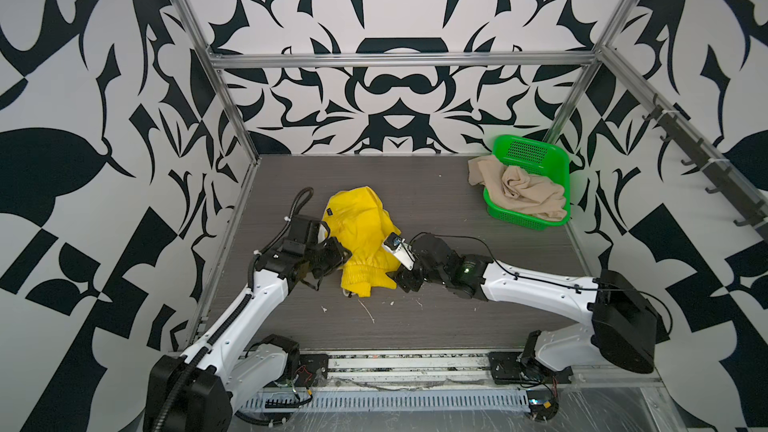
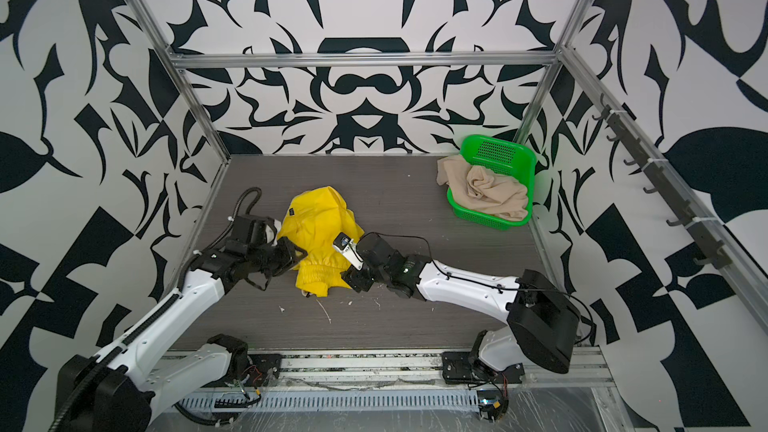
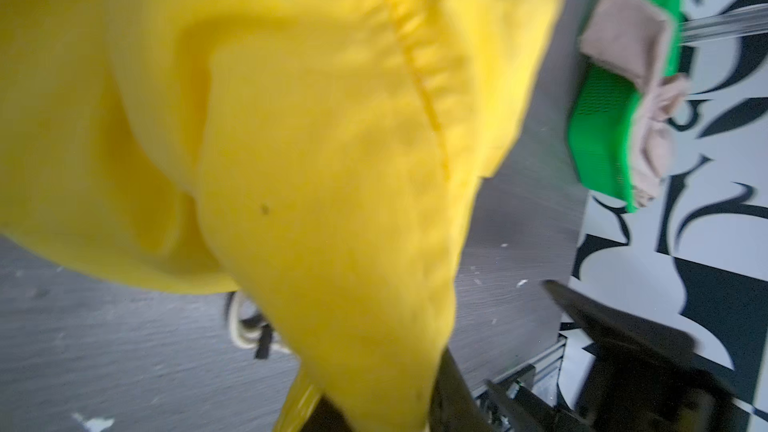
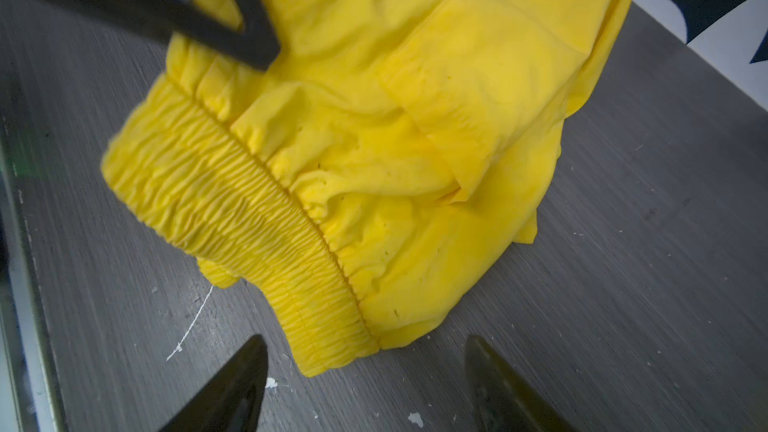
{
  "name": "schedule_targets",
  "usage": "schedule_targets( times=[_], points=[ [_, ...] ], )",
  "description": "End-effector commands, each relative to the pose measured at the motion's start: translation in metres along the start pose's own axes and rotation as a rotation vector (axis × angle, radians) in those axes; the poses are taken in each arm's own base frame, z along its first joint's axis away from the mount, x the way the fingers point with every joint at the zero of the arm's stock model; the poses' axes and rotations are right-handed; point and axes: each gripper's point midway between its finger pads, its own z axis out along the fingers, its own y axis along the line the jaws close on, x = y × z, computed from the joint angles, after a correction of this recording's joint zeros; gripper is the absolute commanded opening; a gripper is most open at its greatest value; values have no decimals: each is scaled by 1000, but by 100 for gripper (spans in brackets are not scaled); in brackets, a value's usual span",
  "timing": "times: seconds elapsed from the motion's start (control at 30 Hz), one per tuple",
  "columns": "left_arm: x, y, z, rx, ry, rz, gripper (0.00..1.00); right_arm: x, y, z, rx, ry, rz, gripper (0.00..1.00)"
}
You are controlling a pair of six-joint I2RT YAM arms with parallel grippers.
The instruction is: Fold and stack the shorts
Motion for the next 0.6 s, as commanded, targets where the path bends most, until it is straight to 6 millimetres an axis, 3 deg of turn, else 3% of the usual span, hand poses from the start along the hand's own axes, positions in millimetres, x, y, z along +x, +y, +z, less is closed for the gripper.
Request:
schedule_targets(
  times=[0.0,0.1,0.23,0.3,0.4,0.57],
  points=[
    [-20,-55,-42,118,-68,104,23,-42,-10,-28,65,-159,-10,78],
    [-42,-88,-67,133,-117,202,23,-55,-15,-41,89,-223,12,78],
    [-67,-117,-69,111,-116,349,19,-61,-13,-43,71,-239,52,79],
    [-80,-127,-61,106,-111,406,19,-62,-11,-43,56,-242,91,79],
    [-99,-134,-29,96,-87,434,22,-58,-16,-44,75,-235,164,79],
    [-103,-124,8,67,-24,426,41,-35,-9,-32,88,-120,205,78]
  ],
)
